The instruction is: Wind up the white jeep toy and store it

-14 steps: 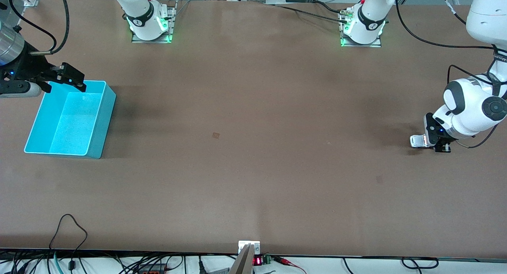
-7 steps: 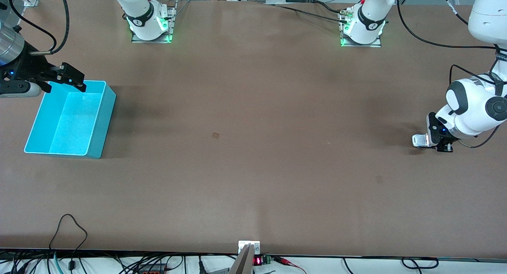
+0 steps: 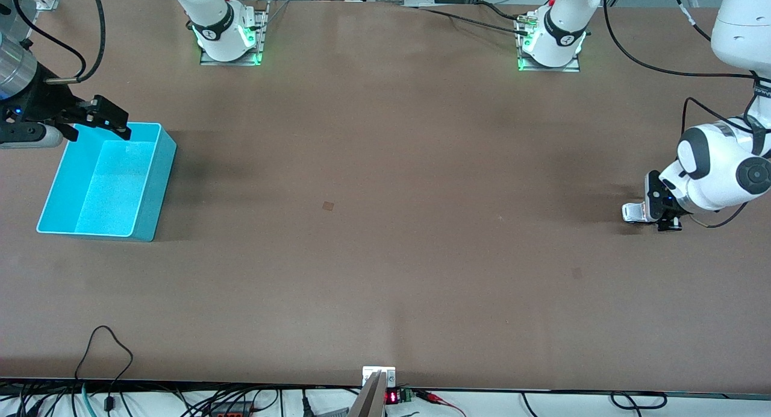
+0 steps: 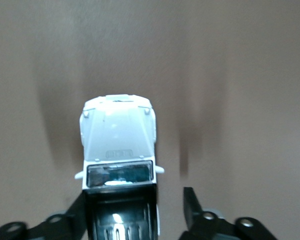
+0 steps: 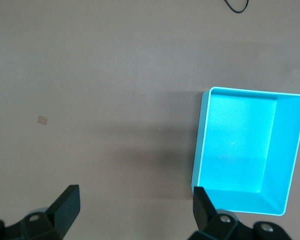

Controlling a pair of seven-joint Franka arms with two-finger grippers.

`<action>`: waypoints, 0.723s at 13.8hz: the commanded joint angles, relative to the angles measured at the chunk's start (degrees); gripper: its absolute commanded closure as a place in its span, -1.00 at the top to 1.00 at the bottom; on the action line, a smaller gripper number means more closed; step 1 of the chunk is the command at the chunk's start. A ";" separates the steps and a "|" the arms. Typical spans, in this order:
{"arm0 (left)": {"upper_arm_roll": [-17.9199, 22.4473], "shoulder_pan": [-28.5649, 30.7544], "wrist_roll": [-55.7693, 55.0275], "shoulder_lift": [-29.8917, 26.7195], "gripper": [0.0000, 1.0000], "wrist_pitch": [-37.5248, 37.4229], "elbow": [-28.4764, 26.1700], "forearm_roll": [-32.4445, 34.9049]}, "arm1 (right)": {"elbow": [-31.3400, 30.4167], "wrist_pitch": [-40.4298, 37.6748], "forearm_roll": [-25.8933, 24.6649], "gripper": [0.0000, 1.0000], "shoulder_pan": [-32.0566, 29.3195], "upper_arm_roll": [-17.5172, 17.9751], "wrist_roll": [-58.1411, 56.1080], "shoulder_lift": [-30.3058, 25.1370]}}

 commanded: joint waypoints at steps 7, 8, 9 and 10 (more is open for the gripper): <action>-3.69 0.61 -12.94 -7.15 1.00 -20.81 7.55 0.46 | -1.35 0.61 0.43 1.00 -0.16 -0.06 -0.60 -1.11; -5.00 0.61 -15.93 -7.86 1.00 -23.44 9.03 0.38 | -1.35 0.61 0.43 1.00 -0.16 -0.06 -0.60 -1.20; -5.88 0.52 -19.18 -7.86 1.00 -27.99 11.74 0.46 | -1.35 0.61 0.43 1.00 -0.16 -0.06 -0.60 -1.20; -7.46 0.52 -23.39 -7.69 1.00 -32.73 14.21 0.46 | -1.35 0.61 0.43 1.00 -0.16 -0.06 -0.60 -1.20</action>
